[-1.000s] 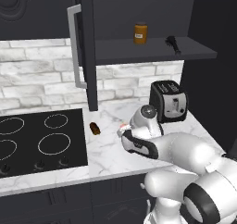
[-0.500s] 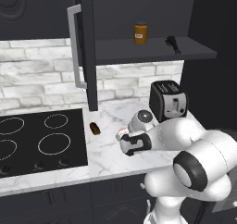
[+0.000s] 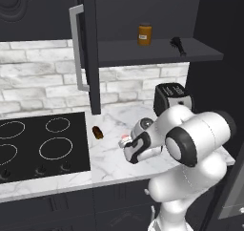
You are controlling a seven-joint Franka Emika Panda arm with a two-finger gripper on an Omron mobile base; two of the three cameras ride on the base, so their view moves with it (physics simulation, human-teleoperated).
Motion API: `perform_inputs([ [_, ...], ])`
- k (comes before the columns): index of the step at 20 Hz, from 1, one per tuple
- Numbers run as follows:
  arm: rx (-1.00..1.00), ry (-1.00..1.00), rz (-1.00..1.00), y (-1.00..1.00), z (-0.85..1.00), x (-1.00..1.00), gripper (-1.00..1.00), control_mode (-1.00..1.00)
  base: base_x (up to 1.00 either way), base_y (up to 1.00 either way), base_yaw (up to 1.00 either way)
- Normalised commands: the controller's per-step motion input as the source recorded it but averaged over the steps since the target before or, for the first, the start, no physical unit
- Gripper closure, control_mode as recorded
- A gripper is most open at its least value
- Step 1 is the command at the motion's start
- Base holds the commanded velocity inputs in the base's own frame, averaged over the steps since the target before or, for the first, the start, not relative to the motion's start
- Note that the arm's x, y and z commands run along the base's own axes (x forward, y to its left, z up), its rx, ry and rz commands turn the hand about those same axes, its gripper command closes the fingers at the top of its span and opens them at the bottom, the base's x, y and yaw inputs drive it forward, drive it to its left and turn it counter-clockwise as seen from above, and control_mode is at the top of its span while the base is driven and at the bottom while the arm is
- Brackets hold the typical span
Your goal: Pick the bar soap and dish brush from the cabinet and place them on the counter.
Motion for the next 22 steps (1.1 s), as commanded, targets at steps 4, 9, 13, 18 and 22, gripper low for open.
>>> perform_inputs([
  [4, 0.0, 0.01, 0.0, 0.0, -0.29, 0.23, 1.0, -1.0, 0.0, 0.0, 0.0],
  [9, 0.0, 0.02, 0.0, 0.03, -0.37, 0.26, 1.0, -1.0, 0.0, 0.0, 0.0],
  [13, 0.0, 0.04, 0.0, 0.05, -0.31, 0.25, -1.0, -1.0, 0.0, 0.0, 0.0],
  [18, 0.0, 0.01, 0.0, 0.0, 0.05, -0.01, -1.0, -1.0, 0.0, 0.0, 0.0],
  [22, 0.0, -0.01, 0.0, -0.02, 0.28, -0.13, -1.0, -1.0, 0.0, 0.0, 0.0],
])
